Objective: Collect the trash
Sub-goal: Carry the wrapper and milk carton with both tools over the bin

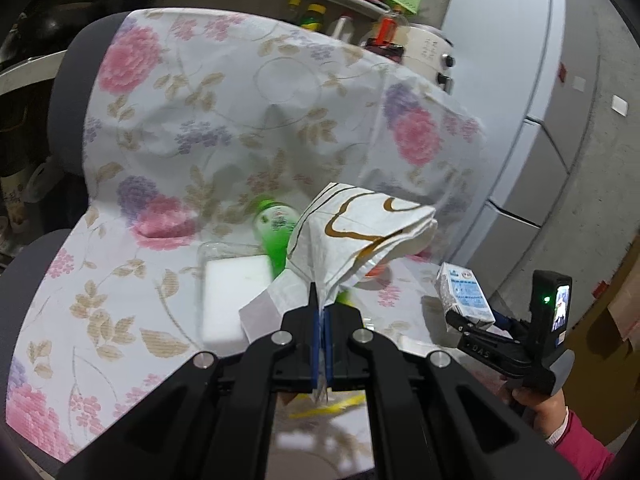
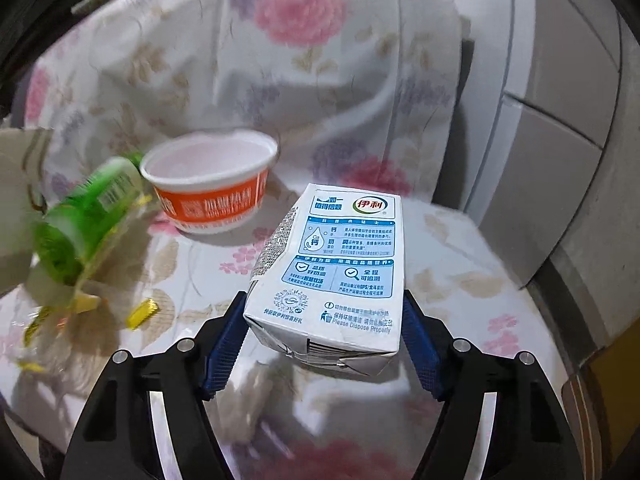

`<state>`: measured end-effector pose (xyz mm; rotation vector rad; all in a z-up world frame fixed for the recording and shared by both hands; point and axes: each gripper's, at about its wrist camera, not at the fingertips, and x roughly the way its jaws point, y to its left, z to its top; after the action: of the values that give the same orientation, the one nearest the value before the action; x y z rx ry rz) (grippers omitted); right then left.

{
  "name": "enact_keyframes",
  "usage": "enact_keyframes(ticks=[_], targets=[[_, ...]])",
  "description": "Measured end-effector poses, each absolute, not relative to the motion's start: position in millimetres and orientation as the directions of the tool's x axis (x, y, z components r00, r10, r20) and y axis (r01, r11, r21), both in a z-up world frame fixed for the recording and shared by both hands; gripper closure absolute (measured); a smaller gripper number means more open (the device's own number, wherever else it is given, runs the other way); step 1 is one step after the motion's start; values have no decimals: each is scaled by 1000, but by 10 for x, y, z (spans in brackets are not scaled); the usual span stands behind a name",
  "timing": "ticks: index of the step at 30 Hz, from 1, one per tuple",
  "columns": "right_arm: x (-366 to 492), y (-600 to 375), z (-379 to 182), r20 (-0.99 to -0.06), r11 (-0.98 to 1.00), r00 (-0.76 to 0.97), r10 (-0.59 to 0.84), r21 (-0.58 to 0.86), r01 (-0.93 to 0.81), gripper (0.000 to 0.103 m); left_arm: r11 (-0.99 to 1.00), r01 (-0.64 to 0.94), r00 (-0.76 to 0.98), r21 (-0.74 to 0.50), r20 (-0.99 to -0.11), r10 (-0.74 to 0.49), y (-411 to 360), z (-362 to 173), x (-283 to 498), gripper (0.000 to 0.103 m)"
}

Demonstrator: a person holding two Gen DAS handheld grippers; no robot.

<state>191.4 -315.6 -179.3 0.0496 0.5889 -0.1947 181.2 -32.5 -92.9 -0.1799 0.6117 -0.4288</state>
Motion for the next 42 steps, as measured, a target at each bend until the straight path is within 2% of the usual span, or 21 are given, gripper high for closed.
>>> enact_keyframes(ticks=[9, 21, 34, 42], targets=[[1101, -3303, -1421, -461, 984, 874, -152, 13, 178, 30, 838, 469, 689, -278, -479, -544, -829, -828, 1457, 103], [-37, -3785, -1380, -423, 945, 854, -304, -19, 327, 29, 641, 709, 483, -295, -460, -745, -1896, -994, 869, 103], [-983, -4595, -1947, -484, 832, 728, -486, -1, 554, 29, 365, 883, 204, -296, -459, -865, -3224, -1382, 325, 103], [-1176, -5081, -2426, -566, 793, 669, -482, 42, 607, 28, 290, 894, 81, -341, -513, -854, -3876, -1734, 291, 103]])
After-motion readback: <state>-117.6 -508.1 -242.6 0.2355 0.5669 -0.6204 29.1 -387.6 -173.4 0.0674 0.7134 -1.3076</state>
